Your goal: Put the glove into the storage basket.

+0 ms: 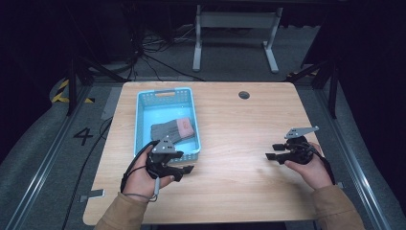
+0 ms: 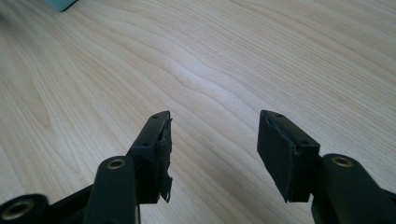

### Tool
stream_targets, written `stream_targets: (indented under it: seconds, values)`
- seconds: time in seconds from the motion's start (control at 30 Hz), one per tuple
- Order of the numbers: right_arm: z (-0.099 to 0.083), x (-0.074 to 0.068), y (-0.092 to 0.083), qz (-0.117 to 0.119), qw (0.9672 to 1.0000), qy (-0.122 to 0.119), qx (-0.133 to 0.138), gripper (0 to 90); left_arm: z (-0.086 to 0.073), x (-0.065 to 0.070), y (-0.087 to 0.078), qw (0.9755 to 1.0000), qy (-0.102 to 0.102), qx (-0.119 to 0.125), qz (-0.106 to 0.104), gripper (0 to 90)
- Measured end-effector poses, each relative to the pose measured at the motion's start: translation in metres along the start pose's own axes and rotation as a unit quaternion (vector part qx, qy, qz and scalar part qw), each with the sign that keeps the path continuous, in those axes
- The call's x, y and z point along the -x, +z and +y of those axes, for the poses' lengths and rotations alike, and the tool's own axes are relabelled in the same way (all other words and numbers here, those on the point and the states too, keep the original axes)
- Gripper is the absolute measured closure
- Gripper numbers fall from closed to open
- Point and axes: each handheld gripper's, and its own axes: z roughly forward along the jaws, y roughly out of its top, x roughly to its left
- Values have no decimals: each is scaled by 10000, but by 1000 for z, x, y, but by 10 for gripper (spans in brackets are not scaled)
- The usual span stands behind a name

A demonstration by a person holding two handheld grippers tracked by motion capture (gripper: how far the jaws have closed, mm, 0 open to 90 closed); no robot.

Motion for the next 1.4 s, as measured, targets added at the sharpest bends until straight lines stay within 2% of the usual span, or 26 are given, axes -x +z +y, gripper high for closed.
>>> stream_targets:
  seconds: [0.23,0.33,0.4,0.47,0.53,0.67,0.7,0.77,0.8,0.87,0.97,1.13,1.27,1.4]
  values:
    - [-5,-3,1,148,9997,-91,143,453,-17,10,11,9996,196,14,-182,351]
    - [-5,-2,4,177,9997,-102,155,449,-20,12,22,9990,372,-139,-193,344]
    - [-5,-1,4,191,9996,-106,168,448,-25,11,29,9987,323,-23,-387,343]
    - [-6,-1,6,200,9996,-109,170,448,-31,9,36,9986,227,43,-483,344]
    - [-7,-1,7,189,9996,-115,159,447,-37,8,41,9991,208,7,-381,343]
    - [-9,-2,12,232,9995,-166,115,444,-43,3,49,9995,112,102,-289,341]
    - [-10,-3,13,248,9995,-165,103,443,-44,2,52,9996,127,126,-212,340]
    - [-11,-4,16,276,9994,-177,61,440,-47,3,56,9999,68,91,68,337]
    - [-11,-4,17,290,9994,-183,45,438,-49,3,60,9997,7,3,260,352]
    - [-12,-6,21,328,9992,-217,10,435,-50,3,68,9989,119,-205,413,356]
    - [-12,-10,26,368,9989,-302,-12,428,-51,2,73,9991,-15,-281,304,335]
    - [-14,-15,35,344,9985,-419,-73,420,-54,1,75,9993,-40,-278,239,317]
    - [-15,-18,40,310,9983,-496,-47,422,-55,0,76,9990,-37,-380,235,310]
    - [-15,-20,42,260,9983,-515,-35,420,-56,0,77,9990,-108,-385,222,299]
